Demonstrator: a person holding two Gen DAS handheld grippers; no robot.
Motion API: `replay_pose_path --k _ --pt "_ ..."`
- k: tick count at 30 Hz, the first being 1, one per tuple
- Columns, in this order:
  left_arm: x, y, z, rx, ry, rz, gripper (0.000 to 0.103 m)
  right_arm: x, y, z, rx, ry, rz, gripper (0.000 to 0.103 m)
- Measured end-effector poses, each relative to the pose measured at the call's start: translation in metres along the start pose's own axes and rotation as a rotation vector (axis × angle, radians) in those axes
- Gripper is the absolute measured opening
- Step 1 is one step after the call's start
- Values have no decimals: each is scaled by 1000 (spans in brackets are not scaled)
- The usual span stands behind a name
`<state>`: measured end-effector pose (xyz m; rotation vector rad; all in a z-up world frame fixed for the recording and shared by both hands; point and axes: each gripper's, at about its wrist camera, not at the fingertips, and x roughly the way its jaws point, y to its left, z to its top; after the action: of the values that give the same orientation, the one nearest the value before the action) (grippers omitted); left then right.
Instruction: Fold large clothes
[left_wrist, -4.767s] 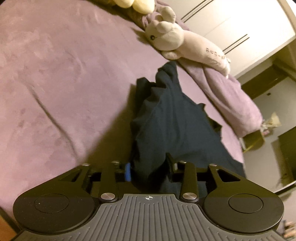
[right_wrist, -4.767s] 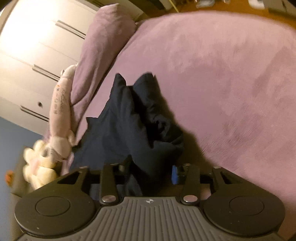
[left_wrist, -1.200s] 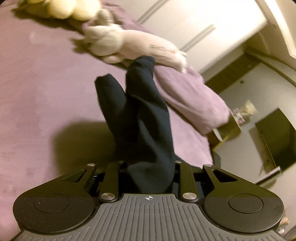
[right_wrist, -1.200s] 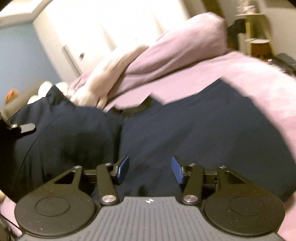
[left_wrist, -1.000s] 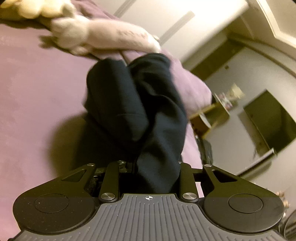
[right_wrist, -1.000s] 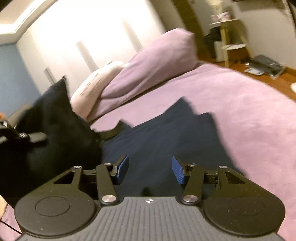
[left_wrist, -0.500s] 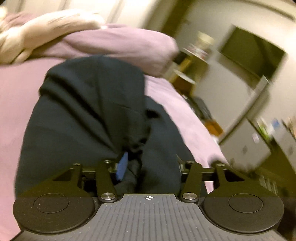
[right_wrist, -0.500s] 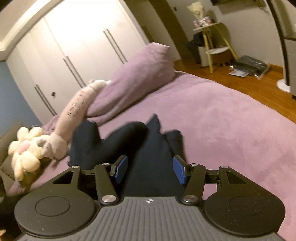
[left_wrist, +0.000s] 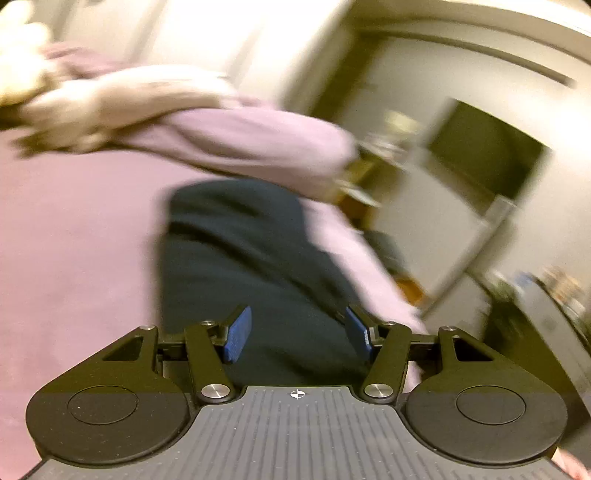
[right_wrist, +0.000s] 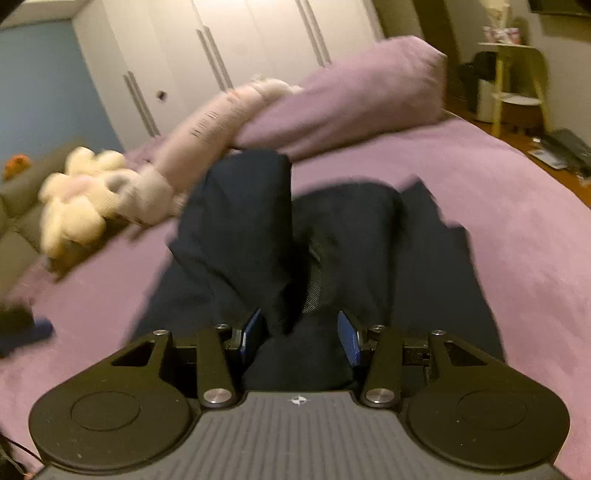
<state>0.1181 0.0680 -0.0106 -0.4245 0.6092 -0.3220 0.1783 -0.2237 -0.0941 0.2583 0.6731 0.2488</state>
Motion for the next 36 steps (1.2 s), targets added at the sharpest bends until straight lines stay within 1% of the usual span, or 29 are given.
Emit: replay_pose_path --k 1,2,3,5,6,7,8,9,10,11,12,13,14,15,16,17,18,20,21,22,23,24,26,28,30,33,34,36 --pt "4 11 1 -27 3 42 60 -1 -8 -6 5 3 -27 39" --pt "12 22 1 -52 17 87 60 -2 -16 -12 5 4 -44 31" --pt "19 30 2 -71 32 112 59 -2 -24 -17 -3 3 -43 31" --pt "41 43 -1 -119 79 159 56 -1 -32 -23 -11 4 -20 31" --pt "50 50 -3 -151 105 162 54 -2 -32 -22 -11 5 -14 31" --pt "55 55 -10 -186 136 147 53 -5 -31 -19 -1 8 -10 31" --pt "59 59 -15 -224 149 114 56 -7 -31 -12 23 13 -3 32" --pt "59 60 -17 -248 145 91 60 -8 -35 -6 57 12 11 34" --pt "59 58 -18 -237 137 92 61 -14 -38 0 101 3 30 43" --pt "60 54 -18 -203 140 102 62 -17 -38 8 149 -9 58 54" --pt "60 52 -18 -175 147 108 62 -21 -41 16 199 -25 98 59" --pt "59 52 -18 -167 150 109 62 -23 -44 22 252 -41 147 66" --pt "58 53 -19 -171 152 107 62 -23 -47 28 300 -47 197 71" --pt "54 52 -18 -177 153 106 62 -17 -48 33 341 -36 244 74" --pt "67 48 -11 -182 155 109 62 -8 -47 37 375 -3 296 79" --pt "68 46 -10 -182 155 111 62 5 -44 40 396 41 341 79" --pt "75 44 -7 -179 154 116 62 18 -39 43 401 81 366 79" --pt "79 41 -6 -168 153 125 62 46 -27 43 374 154 344 79" --pt "79 39 -7 -166 152 127 62 58 -23 42 379 180 336 78" --pt "79 39 -8 -163 154 131 63 67 -21 41 391 200 331 70" --pt "82 36 -8 -160 156 135 64 72 -17 41 388 203 315 53" --pt "82 36 -7 -155 159 138 65 72 -13 43 366 198 300 47" --pt "82 35 -7 -148 161 139 65 62 0 45 276 160 268 30" --pt "80 31 -4 -150 163 131 65 39 18 52 135 81 203 26" --pt "77 22 0 -152 163 108 64 12 35 58 9 -12 150 26" --pt "71 -2 5 -119 165 62 64 -20 35 64 -66 -87 102 26" --pt "71 -10 5 -99 167 53 65 -24 31 63 -76 -97 76 26" --pt "78 -23 0 -68 184 32 66 -22 11 58 -35 -75 42 26"
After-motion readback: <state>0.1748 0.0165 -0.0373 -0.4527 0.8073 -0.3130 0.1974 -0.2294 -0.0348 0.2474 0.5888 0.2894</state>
